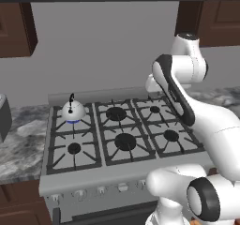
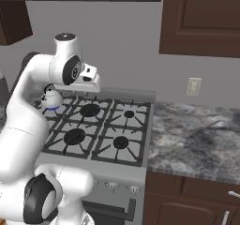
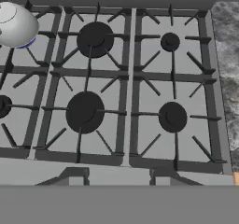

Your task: Lower the heat of the kettle.

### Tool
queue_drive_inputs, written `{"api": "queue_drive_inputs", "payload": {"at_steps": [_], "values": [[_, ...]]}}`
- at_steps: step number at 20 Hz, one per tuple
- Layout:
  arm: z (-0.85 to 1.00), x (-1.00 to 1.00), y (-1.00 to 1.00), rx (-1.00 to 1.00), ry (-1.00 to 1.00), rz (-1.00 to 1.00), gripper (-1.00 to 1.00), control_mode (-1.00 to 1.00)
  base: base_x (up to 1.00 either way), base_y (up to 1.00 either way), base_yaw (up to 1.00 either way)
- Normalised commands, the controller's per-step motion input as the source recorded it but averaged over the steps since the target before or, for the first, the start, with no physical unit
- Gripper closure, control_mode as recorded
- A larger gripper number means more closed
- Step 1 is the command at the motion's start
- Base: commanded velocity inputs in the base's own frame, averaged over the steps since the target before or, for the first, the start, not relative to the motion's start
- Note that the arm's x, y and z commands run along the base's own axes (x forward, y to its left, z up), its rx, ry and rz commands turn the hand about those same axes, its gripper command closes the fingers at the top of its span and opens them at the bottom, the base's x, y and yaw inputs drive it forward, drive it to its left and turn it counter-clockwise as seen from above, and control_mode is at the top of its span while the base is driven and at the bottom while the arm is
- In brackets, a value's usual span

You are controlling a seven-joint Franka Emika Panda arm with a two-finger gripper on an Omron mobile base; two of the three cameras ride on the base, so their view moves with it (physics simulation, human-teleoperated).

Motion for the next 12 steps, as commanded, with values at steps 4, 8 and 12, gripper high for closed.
{"api": "queue_drive_inputs", "payload": {"at_steps": [4,8,12], "values": [[0.0,-0.34,0.09,-0.01,-0.07,0.03,-1.0,-1.0,0.0,0.0,0.0],[-0.17,-0.98,0.6,-0.17,-0.31,0.12,-1.0,-1.0,0.0,0.0,0.0],[-0.67,-0.67,1.0,-0.39,-0.18,0.15,-1.0,-1.0,0.0,0.0,0.0]]}}
